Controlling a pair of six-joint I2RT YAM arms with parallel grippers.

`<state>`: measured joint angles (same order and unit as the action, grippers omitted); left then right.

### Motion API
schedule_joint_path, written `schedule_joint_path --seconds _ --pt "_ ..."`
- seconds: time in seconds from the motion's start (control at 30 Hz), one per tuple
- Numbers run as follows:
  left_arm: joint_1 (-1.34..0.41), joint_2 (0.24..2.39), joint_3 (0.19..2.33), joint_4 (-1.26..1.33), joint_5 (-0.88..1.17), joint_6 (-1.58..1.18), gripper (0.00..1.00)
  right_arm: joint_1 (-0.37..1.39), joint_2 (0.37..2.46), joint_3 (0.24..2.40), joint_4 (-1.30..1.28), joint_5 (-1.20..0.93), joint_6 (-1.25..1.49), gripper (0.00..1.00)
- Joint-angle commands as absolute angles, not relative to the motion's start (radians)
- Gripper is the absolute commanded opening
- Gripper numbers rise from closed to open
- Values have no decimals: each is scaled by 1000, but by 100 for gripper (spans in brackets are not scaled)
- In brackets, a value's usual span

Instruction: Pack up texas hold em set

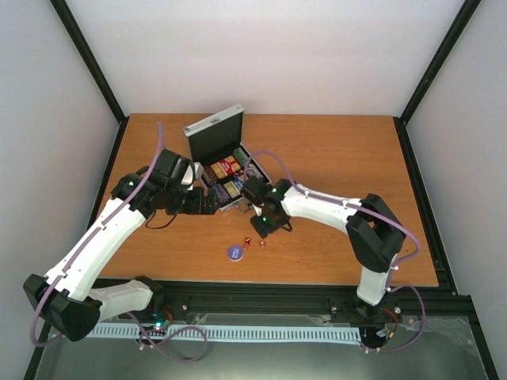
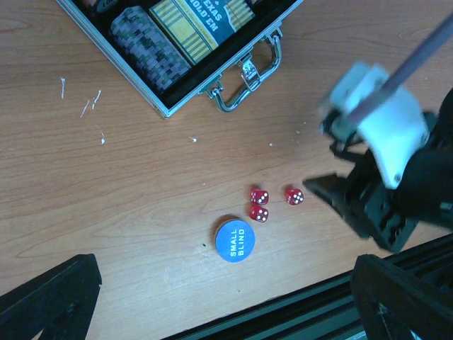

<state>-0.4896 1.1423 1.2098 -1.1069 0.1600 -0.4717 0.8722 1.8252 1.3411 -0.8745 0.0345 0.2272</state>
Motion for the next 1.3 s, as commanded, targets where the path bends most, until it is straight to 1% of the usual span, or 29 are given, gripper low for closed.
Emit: schedule_joint_path --seconds 0.0,0.4,0.7,0.87,0.93,1.0,1.1,1.17,1.27 --pt "-483 1115 1236 -1090 166 -473 100 915 1758 1243 -840 -24 304 52" --pt "-483 1090 1210 -1100 160 -485 100 980 1829 1224 -802 -55 329 50" --pt "-483 1081 1213 -1108 156 -485 100 983 1865 1200 -790 -36 349 43" --pt "-483 1079 1213 -1110 156 -482 100 982 1880 1190 -773 -36 356 34" --pt "-483 1080 1213 -1111 156 -482 100 982 1885 1192 -773 -35 357 28" --pt "-483 1080 1213 -1112 157 -480 100 982 1887 1194 -777 -30 362 19" --pt "-483 1077 1216 -1115 157 -479 100 983 1882 1210 -799 -9 365 10" --pt "-483 1073 1216 -1115 157 -479 100 982 1873 1229 -818 15 364 7" --pt "-483 1069 1218 -1116 160 -477 100 980 1857 1273 -851 49 360 6"
